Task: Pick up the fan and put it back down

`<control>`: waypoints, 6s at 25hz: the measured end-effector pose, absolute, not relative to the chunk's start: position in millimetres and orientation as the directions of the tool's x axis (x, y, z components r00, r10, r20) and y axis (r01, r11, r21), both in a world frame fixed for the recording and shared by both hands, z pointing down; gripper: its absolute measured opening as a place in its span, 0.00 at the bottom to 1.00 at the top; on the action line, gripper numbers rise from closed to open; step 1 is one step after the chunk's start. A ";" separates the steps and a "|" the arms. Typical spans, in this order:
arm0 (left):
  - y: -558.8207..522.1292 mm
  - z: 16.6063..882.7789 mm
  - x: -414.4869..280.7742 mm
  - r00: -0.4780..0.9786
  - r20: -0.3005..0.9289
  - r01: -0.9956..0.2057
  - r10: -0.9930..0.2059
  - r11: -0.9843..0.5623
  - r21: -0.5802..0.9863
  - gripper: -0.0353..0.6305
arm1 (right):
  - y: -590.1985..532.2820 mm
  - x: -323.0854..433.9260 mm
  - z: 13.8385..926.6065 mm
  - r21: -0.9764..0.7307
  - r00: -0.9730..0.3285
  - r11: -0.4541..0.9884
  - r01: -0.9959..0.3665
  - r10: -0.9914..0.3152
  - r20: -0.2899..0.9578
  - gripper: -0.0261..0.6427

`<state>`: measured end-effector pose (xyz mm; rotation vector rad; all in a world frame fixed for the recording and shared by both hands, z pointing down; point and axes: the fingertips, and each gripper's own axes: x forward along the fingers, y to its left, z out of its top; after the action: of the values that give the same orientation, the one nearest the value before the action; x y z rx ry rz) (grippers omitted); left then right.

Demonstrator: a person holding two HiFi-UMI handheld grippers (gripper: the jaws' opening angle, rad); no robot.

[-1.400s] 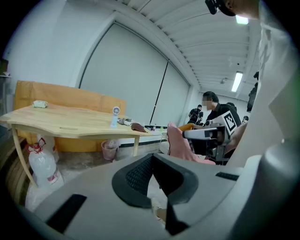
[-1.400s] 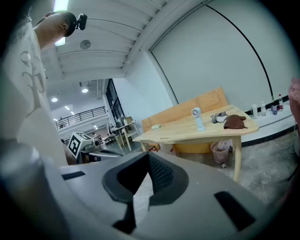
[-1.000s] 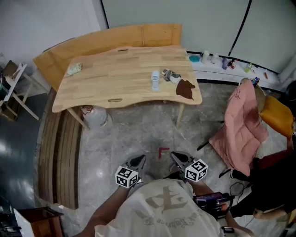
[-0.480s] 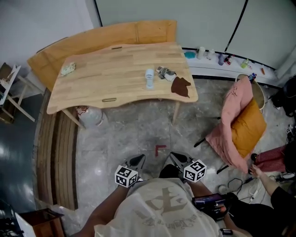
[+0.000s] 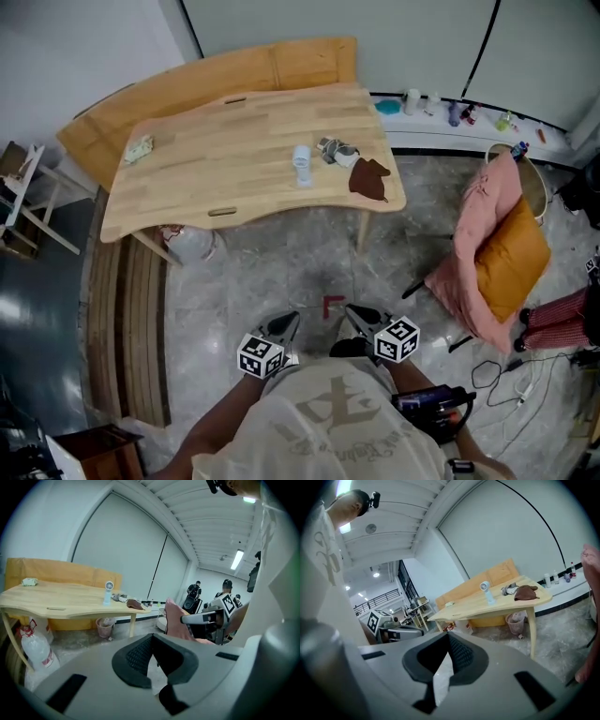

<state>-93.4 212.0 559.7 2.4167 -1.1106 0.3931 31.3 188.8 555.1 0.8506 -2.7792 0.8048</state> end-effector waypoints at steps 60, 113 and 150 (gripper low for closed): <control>-128.0 554.3 -89.3 0.594 0.389 -0.804 -0.704 -0.516 0.295 0.07 | -155.5 50.5 531.0 -0.373 -0.802 0.711 -0.596 -0.502 0.323 0.06; -252.7 638.7 -119.6 0.394 0.537 -0.917 -0.746 -0.286 0.277 0.18 | -334.6 -4.4 540.2 -0.457 -0.886 0.768 -0.449 -0.315 0.341 0.06; -331.0 639.1 -95.2 0.239 0.494 -0.971 -0.836 -0.207 0.120 0.41 | -357.6 37.1 559.3 -0.449 -0.850 0.741 -0.498 -0.317 0.420 0.06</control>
<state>-95.2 -331.0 639.1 2.1157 -1.6565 0.4544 37.1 -357.6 559.3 0.6339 -2.6265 0.8087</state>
